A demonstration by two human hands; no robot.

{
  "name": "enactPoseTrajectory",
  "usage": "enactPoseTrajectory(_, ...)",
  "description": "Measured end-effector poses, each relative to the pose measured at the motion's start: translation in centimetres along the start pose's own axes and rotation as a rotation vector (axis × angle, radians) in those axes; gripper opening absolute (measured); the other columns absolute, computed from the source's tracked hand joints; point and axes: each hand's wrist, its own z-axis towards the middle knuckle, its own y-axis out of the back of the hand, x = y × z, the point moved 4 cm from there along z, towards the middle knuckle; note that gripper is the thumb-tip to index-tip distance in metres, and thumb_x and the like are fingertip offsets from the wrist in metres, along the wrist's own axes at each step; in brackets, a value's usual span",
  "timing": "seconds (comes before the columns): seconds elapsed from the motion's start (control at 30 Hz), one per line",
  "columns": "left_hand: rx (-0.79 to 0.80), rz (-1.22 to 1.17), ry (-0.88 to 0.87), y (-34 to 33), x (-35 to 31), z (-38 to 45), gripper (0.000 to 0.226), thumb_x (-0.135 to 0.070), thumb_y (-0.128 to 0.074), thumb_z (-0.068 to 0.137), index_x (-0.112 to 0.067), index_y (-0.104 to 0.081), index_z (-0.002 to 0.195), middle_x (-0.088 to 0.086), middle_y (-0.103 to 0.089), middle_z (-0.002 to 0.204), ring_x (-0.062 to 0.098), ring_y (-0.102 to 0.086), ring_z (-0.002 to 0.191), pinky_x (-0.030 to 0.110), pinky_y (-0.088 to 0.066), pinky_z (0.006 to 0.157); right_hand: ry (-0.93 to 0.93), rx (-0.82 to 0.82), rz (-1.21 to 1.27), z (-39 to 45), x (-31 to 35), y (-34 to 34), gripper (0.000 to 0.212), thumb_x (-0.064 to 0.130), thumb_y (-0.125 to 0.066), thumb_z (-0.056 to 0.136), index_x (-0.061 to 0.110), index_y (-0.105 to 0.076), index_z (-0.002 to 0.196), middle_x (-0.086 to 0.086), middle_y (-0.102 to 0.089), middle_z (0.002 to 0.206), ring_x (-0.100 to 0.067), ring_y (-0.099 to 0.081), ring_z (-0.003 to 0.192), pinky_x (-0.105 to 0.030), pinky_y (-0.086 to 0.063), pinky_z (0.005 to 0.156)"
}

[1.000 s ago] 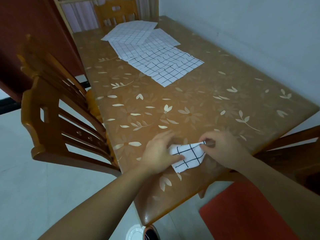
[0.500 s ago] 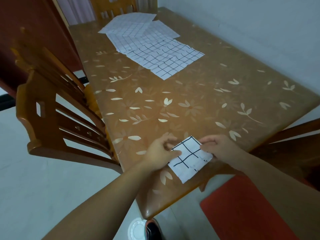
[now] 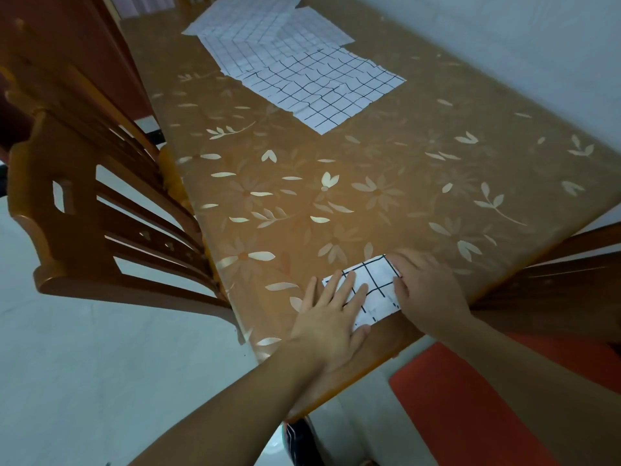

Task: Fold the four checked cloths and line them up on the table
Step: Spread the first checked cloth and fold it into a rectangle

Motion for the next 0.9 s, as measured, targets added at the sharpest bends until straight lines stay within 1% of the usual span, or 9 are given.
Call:
enactPoseTrajectory(0.07, -0.012, 0.0, -0.007, -0.3, -0.1, -0.1, 0.065, -0.056, -0.018, 0.1, -0.027, -0.002, 0.155, 0.0, 0.006, 0.163, 0.022, 0.016, 0.148, 0.051, 0.015, 0.115, 0.179, 0.072, -0.131, -0.5, 1.3, -0.5, 0.051, 0.026, -0.035, 0.085, 0.015, -0.056, 0.13, 0.0, -0.055, 0.136, -0.023, -0.054, 0.121, -0.041, -0.047, 0.086)
enactPoseTrajectory(0.13, -0.04, 0.007, -0.013, -0.6, 0.0, 0.0, 0.065, -0.056, -0.019, 0.099, -0.027, -0.006, 0.155, 0.001, 0.002, 0.163, 0.024, 0.01, 0.149, 0.052, 0.012, 0.116, 0.251, 0.211, -0.163, -0.9, 2.4, -1.6, 0.054, 0.028, -0.033, 0.086, 0.014, -0.053, 0.135, -0.001, -0.05, 0.143, -0.022, -0.048, 0.13, -0.044, -0.043, 0.095)
enactPoseTrajectory(0.23, -0.075, 0.004, -0.015, -0.8, 0.2, 0.0, 0.066, -0.058, -0.02, 0.098, -0.026, -0.011, 0.155, 0.001, -0.005, 0.163, 0.024, 0.005, 0.15, 0.049, 0.015, 0.115, 0.216, 0.323, -0.167, -0.9, 2.3, -2.6, 0.057, 0.031, -0.031, 0.088, 0.012, -0.048, 0.139, -0.003, -0.046, 0.147, -0.02, -0.042, 0.136, -0.049, -0.04, 0.103)
enactPoseTrajectory(0.33, -0.05, -0.017, -0.009, -0.5, 0.2, -0.2, 0.07, -0.063, -0.022, 0.096, -0.027, -0.01, 0.155, -0.001, -0.003, 0.163, 0.021, 0.009, 0.149, 0.048, 0.018, 0.115, 0.171, 0.32, -0.198, -1.0, 1.3, -2.6, 0.061, 0.034, -0.032, 0.088, 0.008, -0.042, 0.143, -0.007, -0.043, 0.149, -0.018, -0.04, 0.138, -0.051, -0.037, 0.105)
enactPoseTrajectory(0.4, -0.049, -0.078, 0.028, 0.1, 0.1, -0.2, 0.071, -0.066, -0.023, 0.094, -0.031, -0.015, 0.154, -0.004, -0.005, 0.163, 0.017, 0.007, 0.149, 0.048, 0.013, 0.117, 0.129, 0.313, -0.207, -1.2, 0.6, -2.3, 0.063, 0.036, -0.032, 0.088, 0.007, -0.04, 0.144, -0.007, -0.04, 0.151, -0.018, -0.039, 0.138, -0.053, -0.036, 0.106)
enactPoseTrajectory(0.47, -0.096, -0.166, 0.087, 1.3, 0.2, 0.3, 0.065, -0.066, -0.023, 0.093, -0.033, -0.026, 0.149, -0.008, -0.018, 0.16, 0.016, -0.01, 0.146, 0.044, -0.001, 0.117, 0.111, 0.299, -0.215, -1.3, 0.3, -2.2, 0.064, 0.037, -0.032, 0.087, 0.007, -0.042, 0.144, -0.007, -0.04, 0.151, -0.018, -0.04, 0.138, -0.053, -0.035, 0.107)
enactPoseTrajectory(0.53, -0.144, -0.161, 0.115, 2.3, 0.1, 1.4, 0.062, -0.061, -0.019, 0.094, -0.031, -0.028, 0.148, -0.009, -0.023, 0.157, 0.018, -0.02, 0.141, 0.043, -0.012, 0.112, 0.099, 0.295, -0.226, -1.3, 0.5, -2.3, 0.064, 0.037, -0.032, 0.086, 0.008, -0.045, 0.142, -0.006, -0.042, 0.15, -0.021, -0.042, 0.136, -0.055, -0.037, 0.105)
enactPoseTrajectory(0.7, -0.053, -0.022, 0.09, 0.7, -0.2, 2.9, 0.066, -0.053, -0.013, 0.099, -0.021, 0.004, 0.155, -0.005, 0.009, 0.163, 0.013, 0.018, 0.147, 0.05, 0.012, 0.117, 0.11, 0.278, -0.245, -1.1, 0.4, -2.3, 0.064, 0.039, -0.034, 0.084, 0.01, -0.047, 0.139, -0.005, -0.046, 0.147, -0.024, -0.046, 0.133, -0.056, -0.037, 0.103)
enactPoseTrajectory(0.9, -0.009, 0.002, 0.165, 0.2, 1.7, -0.3, 0.073, -0.063, -0.001, 0.093, -0.022, 0.019, 0.149, -0.009, 0.027, 0.153, 0.007, 0.025, 0.143, 0.047, 0.016, 0.117, 0.084, 0.275, -0.24, -1.1, 0.3, -2.4, 0.066, 0.039, -0.034, 0.083, 0.012, -0.044, 0.142, -0.003, -0.043, 0.149, -0.024, -0.043, 0.135, -0.057, -0.035, 0.105)
